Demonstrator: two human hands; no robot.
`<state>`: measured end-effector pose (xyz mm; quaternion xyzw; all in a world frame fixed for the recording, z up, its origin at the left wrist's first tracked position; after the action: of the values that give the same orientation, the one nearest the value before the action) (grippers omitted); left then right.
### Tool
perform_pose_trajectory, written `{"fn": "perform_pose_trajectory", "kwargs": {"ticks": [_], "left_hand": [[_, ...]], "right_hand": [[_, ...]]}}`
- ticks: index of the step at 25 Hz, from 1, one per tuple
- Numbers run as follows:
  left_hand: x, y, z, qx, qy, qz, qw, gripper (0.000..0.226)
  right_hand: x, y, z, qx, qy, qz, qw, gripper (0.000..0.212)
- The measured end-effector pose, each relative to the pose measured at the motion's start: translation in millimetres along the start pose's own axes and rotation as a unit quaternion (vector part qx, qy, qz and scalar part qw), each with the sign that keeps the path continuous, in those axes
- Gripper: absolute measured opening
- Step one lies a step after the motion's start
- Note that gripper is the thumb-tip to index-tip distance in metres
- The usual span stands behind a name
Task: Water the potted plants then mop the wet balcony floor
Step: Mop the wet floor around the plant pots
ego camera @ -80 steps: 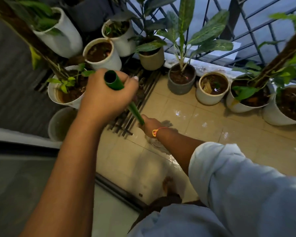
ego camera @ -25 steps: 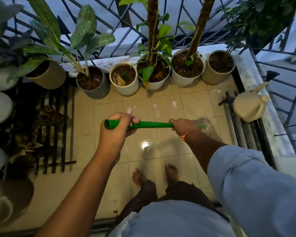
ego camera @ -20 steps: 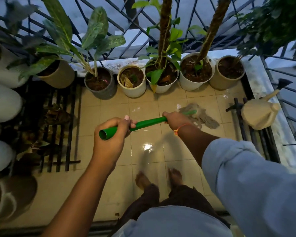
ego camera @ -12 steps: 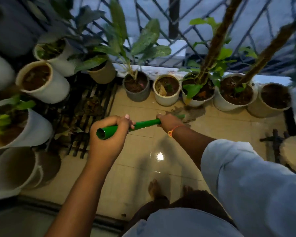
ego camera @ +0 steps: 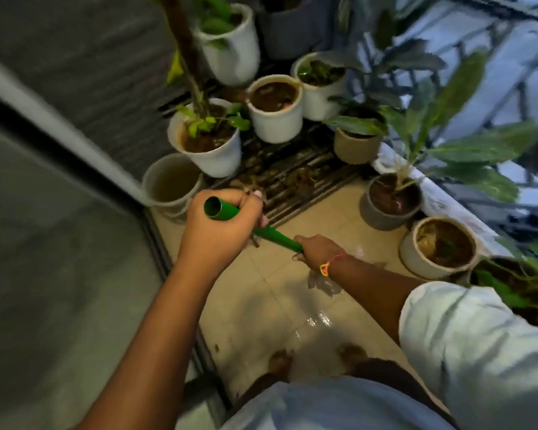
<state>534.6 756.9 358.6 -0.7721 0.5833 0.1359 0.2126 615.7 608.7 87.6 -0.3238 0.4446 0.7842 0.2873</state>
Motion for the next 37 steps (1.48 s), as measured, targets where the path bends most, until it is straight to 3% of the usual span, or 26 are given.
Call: {"fn": "perform_pose_trajectory", "kwargs": {"ticks": [5,9,12,17,22,31,37], "left_hand": [[-19,108,1,-0.114,-0.065,-0.178,0.975,0.043],[-8,197,-7,-0.13,-0.122,-0.265,0.948,0.044],[-6,259,-8,-0.142,-0.104,-0.338,0.924,0.044],[-4,390,-14,-0.222,-0.055,-0.491,0.84,0.036],[22,528,-57,-0.278,-0.024,-0.597,0.752,0.039],[81,713,-183,-0.313,-0.085,-0.689,0.648,0.058],[154,791,-264,-0.38,-0.126,-0.733,0.551,0.044]], "right_hand": [[39,2,71,-0.163,0.108,0.099,0.976,0.024],[88,30,113,-0.255,0.185,0.142,0.938,0.023],[127,57,128,-0.313,0.236,0.165,0.905,0.027],[198,131,140,-0.413,0.333,0.185,0.827,0.033],[271,250,123,-0.492,0.379,0.24,0.746,0.031],[371,473,76,-0.623,0.419,0.325,0.575,0.034],[419,603,19,-0.671,0.419,0.387,0.474,0.039]]}}
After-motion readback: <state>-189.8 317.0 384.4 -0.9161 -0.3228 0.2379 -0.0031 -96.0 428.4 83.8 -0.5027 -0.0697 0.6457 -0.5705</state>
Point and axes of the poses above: each hand's wrist, its own y-axis away from the middle knuckle, its own x-axis out of the palm, z = x × y, the point moved 6 cm from there along -y, towards the middle knuckle, and after that the axes turned 7 degrees about x, right-handed, at the moved point
